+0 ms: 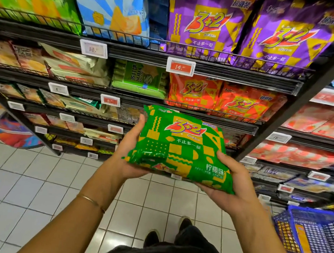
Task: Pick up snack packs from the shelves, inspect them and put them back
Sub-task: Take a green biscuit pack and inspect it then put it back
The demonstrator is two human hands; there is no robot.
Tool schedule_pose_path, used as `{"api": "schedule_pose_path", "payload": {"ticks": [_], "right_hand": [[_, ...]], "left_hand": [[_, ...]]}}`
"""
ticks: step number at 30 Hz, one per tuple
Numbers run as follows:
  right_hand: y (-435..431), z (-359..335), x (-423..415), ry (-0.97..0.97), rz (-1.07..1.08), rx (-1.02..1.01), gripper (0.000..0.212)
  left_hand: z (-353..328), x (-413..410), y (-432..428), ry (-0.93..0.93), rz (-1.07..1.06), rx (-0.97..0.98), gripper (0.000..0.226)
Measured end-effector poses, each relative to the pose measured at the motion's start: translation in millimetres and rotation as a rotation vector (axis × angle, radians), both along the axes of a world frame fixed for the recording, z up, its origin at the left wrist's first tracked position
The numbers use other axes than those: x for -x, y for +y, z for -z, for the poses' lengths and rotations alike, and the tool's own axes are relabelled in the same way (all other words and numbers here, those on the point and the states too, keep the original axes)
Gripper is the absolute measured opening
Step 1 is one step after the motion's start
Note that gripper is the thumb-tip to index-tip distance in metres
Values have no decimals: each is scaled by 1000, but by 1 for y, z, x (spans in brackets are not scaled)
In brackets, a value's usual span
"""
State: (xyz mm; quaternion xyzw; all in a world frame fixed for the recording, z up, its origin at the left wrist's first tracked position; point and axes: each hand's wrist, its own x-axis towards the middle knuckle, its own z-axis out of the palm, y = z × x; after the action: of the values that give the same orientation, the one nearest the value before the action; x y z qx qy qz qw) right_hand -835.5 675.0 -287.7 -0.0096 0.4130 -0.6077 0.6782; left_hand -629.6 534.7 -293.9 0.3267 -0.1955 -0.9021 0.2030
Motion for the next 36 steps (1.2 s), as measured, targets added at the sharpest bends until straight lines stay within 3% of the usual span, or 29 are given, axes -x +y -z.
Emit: {"api": "schedule_pose_path", "payload": {"ticks": [3, 7, 11, 16, 21, 22, 26, 32, 36], "right_hand": [[-2, 2, -9, -66, 28, -79, 28], [-1, 4, -10, -153, 61, -148, 48], [0, 9, -2, -103, -23, -128, 38], [10, 12, 29, 179, -147, 25, 46], [13, -1, 54, 460, -286, 259, 72], [13, -4, 56, 501, -287, 259, 75], [13, -7, 60, 679, -219, 167, 78], [15, -12, 62, 730, -205, 142, 72], [17, -33, 72, 595, -190, 259, 62]], "left_hand": [[-12, 11, 4, 52, -10, -73, 85], [-10, 16, 3, -77, -104, -166, 72], [-2, 17, 6, -36, -51, -168, 75], [1, 2, 5, 56, 64, 81, 61], [-2, 6, 16, -103, -21, 445, 41], [-1, 9, 18, -146, -30, 514, 43], [-1, 13, 17, -87, 48, 687, 105], [-2, 20, 15, -71, 48, 698, 102], [-5, 38, 11, -61, -79, 558, 104]]}}
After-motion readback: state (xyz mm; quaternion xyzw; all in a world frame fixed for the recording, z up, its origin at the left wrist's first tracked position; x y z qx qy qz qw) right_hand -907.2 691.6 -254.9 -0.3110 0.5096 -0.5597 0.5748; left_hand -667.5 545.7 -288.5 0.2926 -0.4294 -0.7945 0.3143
